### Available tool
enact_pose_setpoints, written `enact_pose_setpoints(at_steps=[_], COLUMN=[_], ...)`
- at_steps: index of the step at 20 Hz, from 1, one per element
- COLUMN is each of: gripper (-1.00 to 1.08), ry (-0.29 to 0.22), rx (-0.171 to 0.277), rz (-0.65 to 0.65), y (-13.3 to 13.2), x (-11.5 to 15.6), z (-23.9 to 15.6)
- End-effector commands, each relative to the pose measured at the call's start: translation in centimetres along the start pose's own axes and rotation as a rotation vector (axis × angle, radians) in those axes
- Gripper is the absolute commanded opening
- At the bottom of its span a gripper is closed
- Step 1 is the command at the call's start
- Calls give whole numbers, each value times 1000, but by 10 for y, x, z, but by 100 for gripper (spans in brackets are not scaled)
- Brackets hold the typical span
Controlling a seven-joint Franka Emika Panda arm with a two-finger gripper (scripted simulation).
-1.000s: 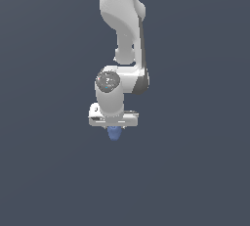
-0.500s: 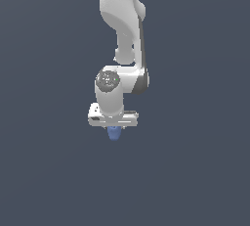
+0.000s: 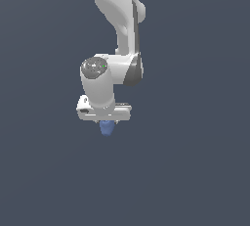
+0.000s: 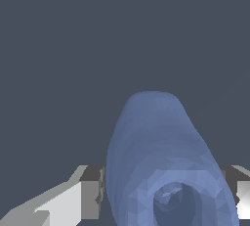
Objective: Pick up the object and move it to a goal position.
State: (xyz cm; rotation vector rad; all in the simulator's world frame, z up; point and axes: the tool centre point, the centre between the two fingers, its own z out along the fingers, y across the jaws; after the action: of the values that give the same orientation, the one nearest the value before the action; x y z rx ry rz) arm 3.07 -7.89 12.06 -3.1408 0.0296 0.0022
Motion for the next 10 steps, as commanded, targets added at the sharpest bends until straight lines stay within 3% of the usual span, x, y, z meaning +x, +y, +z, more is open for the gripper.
enact_pose_setpoints(at_steps=[1,10], gripper=[-100,-100], ry=[2,2], rx=[0,0], rz=[1,1], y=[15,56], x=[-1,-3], z=[-21,-80])
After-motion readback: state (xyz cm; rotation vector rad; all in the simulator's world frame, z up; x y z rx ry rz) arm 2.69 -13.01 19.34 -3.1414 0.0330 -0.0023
